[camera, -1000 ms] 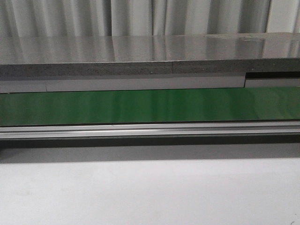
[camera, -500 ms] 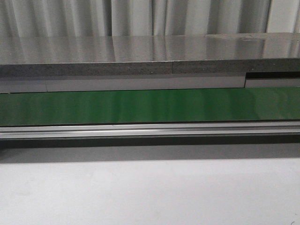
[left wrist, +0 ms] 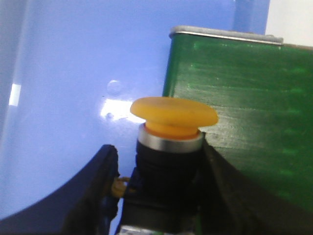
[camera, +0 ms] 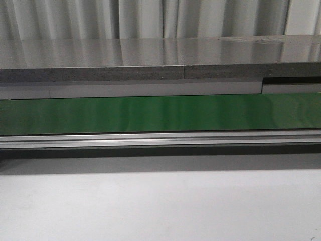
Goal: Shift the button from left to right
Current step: 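Lift the button and carry it with the left gripper onto the belt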
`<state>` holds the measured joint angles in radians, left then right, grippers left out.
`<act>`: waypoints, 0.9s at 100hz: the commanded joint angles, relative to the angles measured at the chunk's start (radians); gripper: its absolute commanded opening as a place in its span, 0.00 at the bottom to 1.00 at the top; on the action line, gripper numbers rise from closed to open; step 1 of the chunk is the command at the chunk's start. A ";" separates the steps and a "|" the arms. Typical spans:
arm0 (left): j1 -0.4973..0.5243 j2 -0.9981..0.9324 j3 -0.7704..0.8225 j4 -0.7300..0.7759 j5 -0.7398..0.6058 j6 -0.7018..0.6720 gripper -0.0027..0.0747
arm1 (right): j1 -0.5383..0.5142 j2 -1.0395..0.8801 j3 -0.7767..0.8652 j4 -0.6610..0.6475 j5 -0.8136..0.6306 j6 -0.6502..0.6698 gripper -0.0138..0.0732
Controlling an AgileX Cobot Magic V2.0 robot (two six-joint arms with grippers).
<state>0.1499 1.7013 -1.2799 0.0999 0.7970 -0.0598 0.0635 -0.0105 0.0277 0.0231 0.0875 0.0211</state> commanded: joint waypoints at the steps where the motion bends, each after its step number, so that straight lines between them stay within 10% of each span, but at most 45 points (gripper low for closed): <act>1: -0.017 -0.050 -0.009 -0.005 -0.061 -0.001 0.02 | 0.004 -0.021 -0.016 -0.009 -0.088 -0.002 0.08; 60: -0.096 0.016 0.000 -0.004 -0.078 -0.001 0.05 | 0.004 -0.021 -0.016 -0.009 -0.088 -0.002 0.08; 72: -0.096 0.016 0.000 -0.004 -0.078 -0.001 0.21 | 0.004 -0.021 -0.016 -0.009 -0.088 -0.002 0.08; 90: -0.096 0.016 0.000 -0.004 -0.076 -0.001 0.71 | 0.004 -0.021 -0.016 -0.009 -0.088 -0.002 0.08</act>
<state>0.0587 1.7624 -1.2538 0.0982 0.7557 -0.0598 0.0635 -0.0105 0.0277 0.0231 0.0875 0.0211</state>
